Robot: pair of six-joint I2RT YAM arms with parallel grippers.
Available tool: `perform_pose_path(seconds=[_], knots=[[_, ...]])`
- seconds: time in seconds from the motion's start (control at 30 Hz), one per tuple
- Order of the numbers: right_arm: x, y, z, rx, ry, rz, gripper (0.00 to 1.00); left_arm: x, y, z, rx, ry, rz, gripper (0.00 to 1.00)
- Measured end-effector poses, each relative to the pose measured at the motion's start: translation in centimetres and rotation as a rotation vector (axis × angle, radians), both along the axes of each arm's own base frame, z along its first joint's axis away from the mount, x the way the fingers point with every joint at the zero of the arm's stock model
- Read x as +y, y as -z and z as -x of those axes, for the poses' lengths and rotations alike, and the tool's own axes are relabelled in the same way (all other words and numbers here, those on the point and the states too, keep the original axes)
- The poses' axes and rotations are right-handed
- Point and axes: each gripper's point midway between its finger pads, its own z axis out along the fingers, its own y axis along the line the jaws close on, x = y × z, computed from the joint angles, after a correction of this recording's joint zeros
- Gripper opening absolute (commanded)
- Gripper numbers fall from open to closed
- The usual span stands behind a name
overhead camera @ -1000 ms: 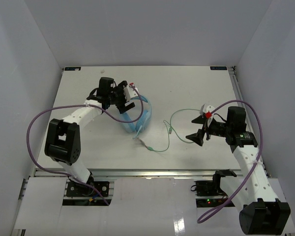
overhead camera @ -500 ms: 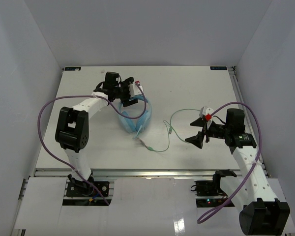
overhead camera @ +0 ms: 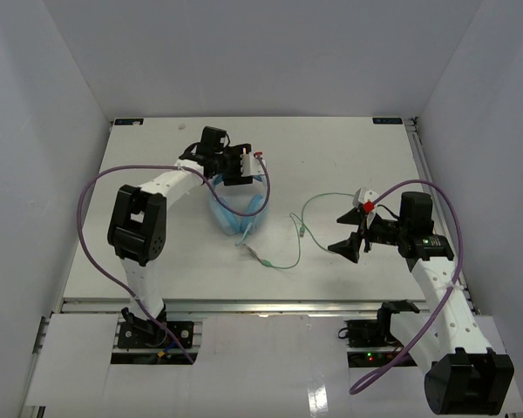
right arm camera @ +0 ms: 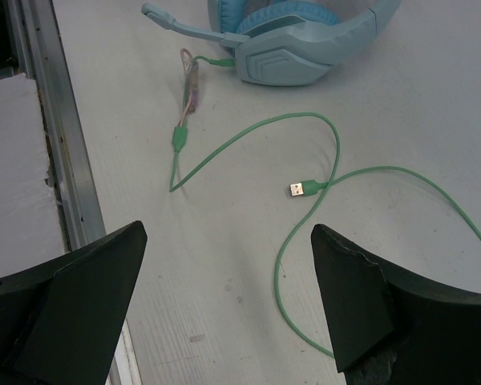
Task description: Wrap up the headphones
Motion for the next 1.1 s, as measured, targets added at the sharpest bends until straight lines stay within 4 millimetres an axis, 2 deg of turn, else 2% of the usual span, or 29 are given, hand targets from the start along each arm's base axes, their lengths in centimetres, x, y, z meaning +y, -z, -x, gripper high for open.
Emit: perform_pose_path(seconds=[0.13,0.3,0.4,0.47,0.67,0.77,0.93,1.1], knots=[[0.0,0.0,0.0,0.000,0.000,0.000,0.90,-0.1,1.0,-0.5,-0.005,0.000,-0.044,0.69],[0.0,0.0,0.0,0.000,0.000,0.000,0.90,0.1,1.9,-0.1,0.004,0.003,-0.094,0.59],[0.0,0.0,0.0,0.000,0.000,0.000,0.90,0.2,2.0,-0.1,-0.003,0.008,-0.109,0.49],[0.0,0.0,0.0,0.000,0.000,0.000,0.90,0.2,2.0,-0.1,-0.005,0.010,-0.118,0.36],[0.0,0.0,0.0,-0.001,0.000,0.000,0.90,-0.4,1.4,-0.2,-0.024,0.017,-0.124,0.19],[0.0,0.0,0.0,-0.001,0.000,0.000,0.90,-0.7,1.4,-0.1,-0.027,0.021,-0.125,0.02],[0.0,0.0,0.0,-0.002,0.000,0.000,0.90,-0.7,1.4,-0.1,-0.021,0.013,-0.118,0.00],[0.0,-0.1,0.0,-0.003,0.001,0.000,0.90,-0.6,0.9,-0.6,-0.003,-0.070,-0.070,0.00]])
